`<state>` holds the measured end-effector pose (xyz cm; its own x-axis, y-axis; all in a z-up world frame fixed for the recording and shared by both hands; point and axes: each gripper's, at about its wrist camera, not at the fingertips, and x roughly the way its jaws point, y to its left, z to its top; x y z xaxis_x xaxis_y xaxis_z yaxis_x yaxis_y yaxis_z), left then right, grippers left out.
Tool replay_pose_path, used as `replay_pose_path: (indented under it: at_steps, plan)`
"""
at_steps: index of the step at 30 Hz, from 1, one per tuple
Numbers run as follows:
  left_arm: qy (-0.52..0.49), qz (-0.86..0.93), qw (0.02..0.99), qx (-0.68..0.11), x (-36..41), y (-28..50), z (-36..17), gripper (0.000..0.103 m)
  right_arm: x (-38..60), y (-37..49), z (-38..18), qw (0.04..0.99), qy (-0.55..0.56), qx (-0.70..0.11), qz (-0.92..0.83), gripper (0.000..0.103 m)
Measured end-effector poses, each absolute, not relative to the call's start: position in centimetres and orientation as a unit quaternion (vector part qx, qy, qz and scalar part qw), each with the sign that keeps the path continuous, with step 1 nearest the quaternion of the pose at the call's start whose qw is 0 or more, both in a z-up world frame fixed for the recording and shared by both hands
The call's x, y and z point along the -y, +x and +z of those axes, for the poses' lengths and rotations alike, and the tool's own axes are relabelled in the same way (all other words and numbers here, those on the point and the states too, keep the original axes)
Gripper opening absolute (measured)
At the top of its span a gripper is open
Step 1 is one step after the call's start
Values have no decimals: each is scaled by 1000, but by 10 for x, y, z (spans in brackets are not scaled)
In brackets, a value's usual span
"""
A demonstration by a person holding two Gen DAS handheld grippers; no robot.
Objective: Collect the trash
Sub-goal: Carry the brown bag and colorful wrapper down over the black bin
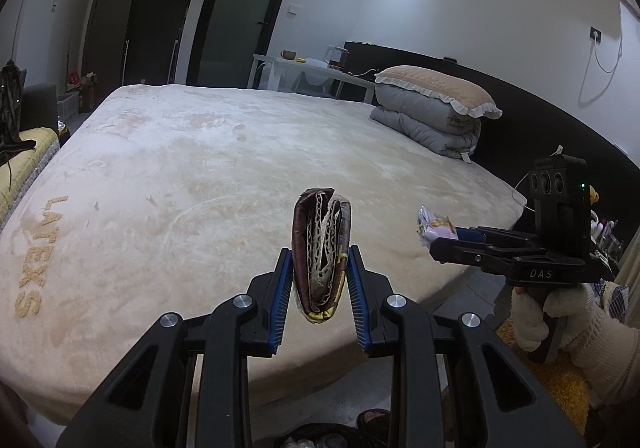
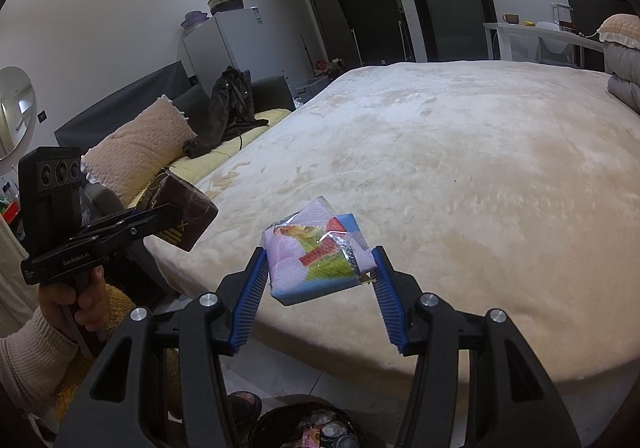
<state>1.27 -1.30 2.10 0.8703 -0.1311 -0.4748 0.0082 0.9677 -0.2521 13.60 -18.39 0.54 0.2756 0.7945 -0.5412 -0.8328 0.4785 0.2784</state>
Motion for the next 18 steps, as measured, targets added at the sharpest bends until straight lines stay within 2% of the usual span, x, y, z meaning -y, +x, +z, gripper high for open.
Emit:
replay_pose_path:
  at_steps: [18]
  plan:
    - [-135, -67, 940, -307, 54, -27, -19, 27, 198, 82, -29, 764, -41, -364, 531, 53]
